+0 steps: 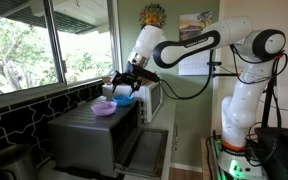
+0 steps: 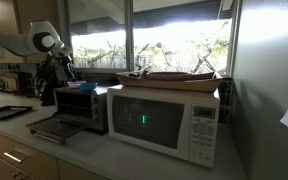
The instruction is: Remove the blue bowl from the oven and put it on top of the oven and the remove the purple bowl from the oven top and put it inside the oven
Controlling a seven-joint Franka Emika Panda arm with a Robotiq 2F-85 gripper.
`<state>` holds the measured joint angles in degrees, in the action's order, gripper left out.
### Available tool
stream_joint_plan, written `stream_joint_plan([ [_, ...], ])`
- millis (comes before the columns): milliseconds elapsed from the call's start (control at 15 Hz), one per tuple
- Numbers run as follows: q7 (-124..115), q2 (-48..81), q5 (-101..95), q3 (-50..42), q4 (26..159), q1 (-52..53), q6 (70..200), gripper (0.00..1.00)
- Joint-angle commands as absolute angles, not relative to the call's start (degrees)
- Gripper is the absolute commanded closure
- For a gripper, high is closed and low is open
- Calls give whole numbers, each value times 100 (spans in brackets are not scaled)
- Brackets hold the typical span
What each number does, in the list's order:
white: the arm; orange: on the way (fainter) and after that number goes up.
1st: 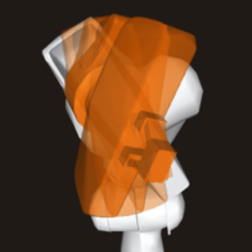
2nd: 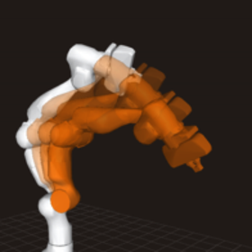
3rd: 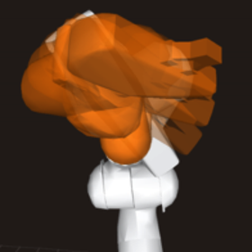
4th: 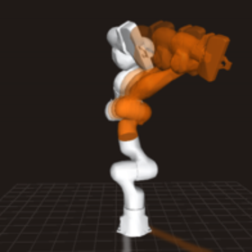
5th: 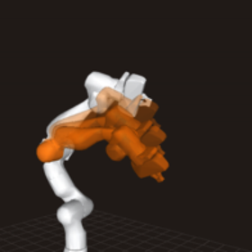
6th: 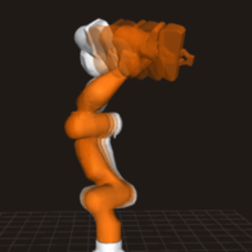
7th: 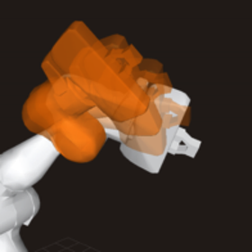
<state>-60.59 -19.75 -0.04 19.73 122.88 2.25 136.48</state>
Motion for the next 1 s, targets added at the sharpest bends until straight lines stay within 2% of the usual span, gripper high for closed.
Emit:
stream_joint_plan([
  [0,-6353,-1627,181,1951,12125,451,13625,0],
  [67,-6421,-1563,207,1939,12121,490,13667,1],
  [200,-6524,-1430,315,1903,12114,549,13807,11],
  [333,-6590,-1338,426,1867,12085,596,13862,40],
  [467,-6591,-1276,495,1830,12066,628,13896,56],
  [800,-6524,-1252,673,1722,12081,683,13906,94],
  [933,-6510,-1271,693,1687,12083,688,13903,100],
])
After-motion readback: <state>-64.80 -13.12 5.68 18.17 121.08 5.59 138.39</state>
